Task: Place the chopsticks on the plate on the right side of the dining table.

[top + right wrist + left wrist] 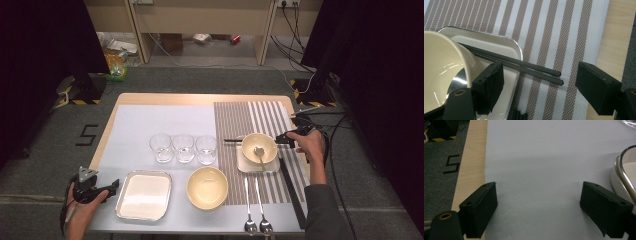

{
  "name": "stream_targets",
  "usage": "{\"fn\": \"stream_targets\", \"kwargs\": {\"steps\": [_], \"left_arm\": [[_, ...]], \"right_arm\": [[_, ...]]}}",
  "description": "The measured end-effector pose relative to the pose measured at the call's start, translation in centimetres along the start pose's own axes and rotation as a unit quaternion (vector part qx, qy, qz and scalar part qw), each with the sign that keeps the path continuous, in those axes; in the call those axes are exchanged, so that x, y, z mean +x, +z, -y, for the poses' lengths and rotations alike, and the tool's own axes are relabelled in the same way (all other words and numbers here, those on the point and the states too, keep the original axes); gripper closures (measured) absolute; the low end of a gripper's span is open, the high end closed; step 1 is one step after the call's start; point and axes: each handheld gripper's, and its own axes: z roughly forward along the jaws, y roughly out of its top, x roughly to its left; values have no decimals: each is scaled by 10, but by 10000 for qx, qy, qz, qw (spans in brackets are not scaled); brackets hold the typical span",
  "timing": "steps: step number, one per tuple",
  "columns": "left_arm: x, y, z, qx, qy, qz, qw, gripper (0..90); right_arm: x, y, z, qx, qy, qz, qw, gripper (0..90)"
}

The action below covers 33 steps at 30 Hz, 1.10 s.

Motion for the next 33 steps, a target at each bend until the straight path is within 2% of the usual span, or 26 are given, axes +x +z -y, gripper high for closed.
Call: {"fn": "stream_targets", "kwargs": {"steps": [16, 33], "left_arm": [[0, 0, 0, 0, 3, -2, 10000, 135], [0, 0, 0, 2, 0, 0, 10000, 135]], "right_arm": [[0, 11, 7, 96, 61, -91, 9999, 235], [6, 14, 5, 63, 111, -124, 9998, 236]]}}
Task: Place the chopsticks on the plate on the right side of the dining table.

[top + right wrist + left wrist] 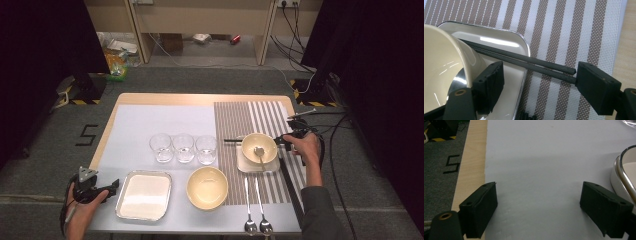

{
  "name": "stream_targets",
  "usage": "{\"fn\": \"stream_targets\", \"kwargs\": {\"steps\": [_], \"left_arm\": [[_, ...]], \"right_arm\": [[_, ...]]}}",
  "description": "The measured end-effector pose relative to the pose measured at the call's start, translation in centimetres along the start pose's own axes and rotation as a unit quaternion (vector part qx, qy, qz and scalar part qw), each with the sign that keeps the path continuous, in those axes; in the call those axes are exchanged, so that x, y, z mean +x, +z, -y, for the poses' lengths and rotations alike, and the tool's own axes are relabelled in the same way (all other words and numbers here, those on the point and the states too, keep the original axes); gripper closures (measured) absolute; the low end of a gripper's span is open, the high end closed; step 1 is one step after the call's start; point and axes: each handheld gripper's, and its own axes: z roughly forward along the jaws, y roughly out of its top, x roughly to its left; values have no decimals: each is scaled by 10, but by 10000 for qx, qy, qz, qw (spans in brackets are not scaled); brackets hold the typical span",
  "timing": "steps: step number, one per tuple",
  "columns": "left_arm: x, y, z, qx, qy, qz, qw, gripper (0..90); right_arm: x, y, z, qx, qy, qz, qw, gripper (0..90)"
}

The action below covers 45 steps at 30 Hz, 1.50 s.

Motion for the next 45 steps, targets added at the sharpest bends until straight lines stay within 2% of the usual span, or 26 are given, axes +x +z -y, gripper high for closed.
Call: {"fn": "stream_targets", "kwargs": {"steps": [33, 35, 43, 45], "left_arm": [[0, 0, 0, -1, 0, -1, 10000, 136], [0, 0, 0, -3, 0, 1, 10000, 135], [0, 0, 0, -2, 0, -1, 10000, 135], [0, 0, 0, -2, 0, -1, 10000, 135]], "right_arm": [[1, 3, 0, -43, 191, 33, 9998, 236], [0, 3, 0, -47, 137, 39, 9999, 235], [-1, -2, -1, -88, 194, 46, 9998, 235], [-2, -5, -2, -136, 115, 61, 9998, 235]]}}
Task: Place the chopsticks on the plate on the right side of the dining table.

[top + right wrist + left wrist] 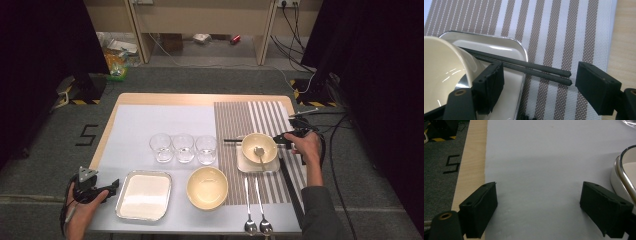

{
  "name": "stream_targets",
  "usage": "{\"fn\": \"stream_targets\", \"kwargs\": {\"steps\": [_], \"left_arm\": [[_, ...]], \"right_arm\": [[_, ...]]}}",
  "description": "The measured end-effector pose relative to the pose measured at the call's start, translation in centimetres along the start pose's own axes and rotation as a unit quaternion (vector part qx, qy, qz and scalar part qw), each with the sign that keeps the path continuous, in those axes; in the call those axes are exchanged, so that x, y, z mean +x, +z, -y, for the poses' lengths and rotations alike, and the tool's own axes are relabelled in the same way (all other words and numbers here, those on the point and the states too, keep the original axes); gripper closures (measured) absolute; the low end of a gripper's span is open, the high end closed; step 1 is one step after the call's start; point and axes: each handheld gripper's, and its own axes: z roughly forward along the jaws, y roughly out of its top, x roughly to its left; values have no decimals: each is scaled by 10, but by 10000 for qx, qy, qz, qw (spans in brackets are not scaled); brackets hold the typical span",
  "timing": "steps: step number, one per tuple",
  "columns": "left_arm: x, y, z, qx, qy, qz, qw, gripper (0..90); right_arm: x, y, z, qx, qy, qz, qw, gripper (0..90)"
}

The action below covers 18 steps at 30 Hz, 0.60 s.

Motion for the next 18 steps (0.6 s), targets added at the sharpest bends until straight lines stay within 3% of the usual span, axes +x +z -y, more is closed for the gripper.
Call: {"fn": "stream_targets", "kwargs": {"steps": [6, 18], "left_arm": [[0, 0, 0, 3, 0, 1, 10000, 135], [0, 0, 0, 1, -1, 1, 10000, 135]], "right_arm": [[3, -13, -4, -175, 5, 20, 9998, 233], [22, -34, -11, -550, -454, -178, 9973, 174]]}}
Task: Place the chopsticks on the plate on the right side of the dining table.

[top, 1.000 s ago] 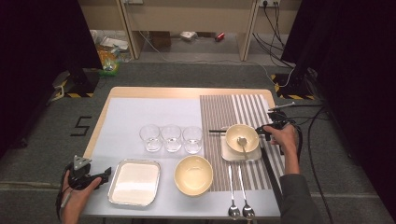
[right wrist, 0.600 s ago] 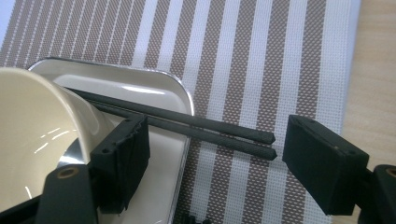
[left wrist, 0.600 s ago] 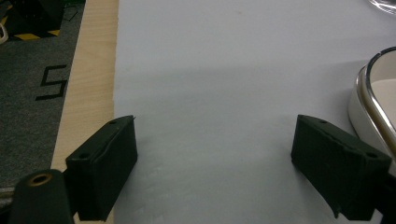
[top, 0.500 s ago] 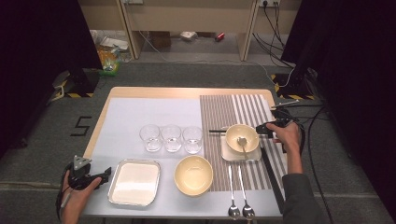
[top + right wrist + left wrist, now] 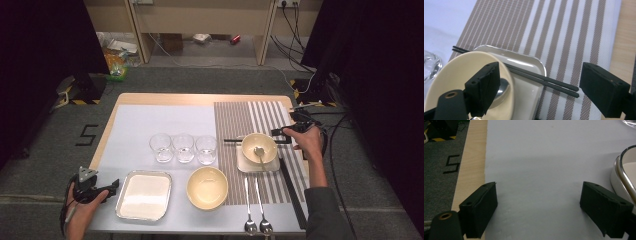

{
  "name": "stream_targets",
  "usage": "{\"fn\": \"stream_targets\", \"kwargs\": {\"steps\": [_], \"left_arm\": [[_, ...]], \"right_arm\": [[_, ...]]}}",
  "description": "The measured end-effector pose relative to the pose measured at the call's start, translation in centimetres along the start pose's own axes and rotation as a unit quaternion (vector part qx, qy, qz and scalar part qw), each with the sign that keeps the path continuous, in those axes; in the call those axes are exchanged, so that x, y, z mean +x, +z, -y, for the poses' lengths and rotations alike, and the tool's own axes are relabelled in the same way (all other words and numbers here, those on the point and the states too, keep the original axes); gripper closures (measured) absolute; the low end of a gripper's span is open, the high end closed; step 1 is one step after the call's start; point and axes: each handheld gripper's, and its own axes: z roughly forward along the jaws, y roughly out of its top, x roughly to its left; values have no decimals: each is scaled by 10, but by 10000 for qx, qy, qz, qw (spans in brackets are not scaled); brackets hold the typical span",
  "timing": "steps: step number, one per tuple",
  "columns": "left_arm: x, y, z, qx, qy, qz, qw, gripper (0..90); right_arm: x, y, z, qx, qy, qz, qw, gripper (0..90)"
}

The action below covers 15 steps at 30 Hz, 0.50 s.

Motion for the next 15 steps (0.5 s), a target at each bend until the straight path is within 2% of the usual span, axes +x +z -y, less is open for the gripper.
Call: {"fn": "stream_targets", "kwargs": {"steps": [8, 15], "left_arm": [[0, 0, 0, -3, 0, 0, 10000, 135], [0, 0, 0, -1, 1, -1, 10000, 135]], "right_arm": [[19, -6, -5, -119, -364, -101, 9992, 169], [31, -7, -6, -161, -501, -114, 9985, 169]]}}
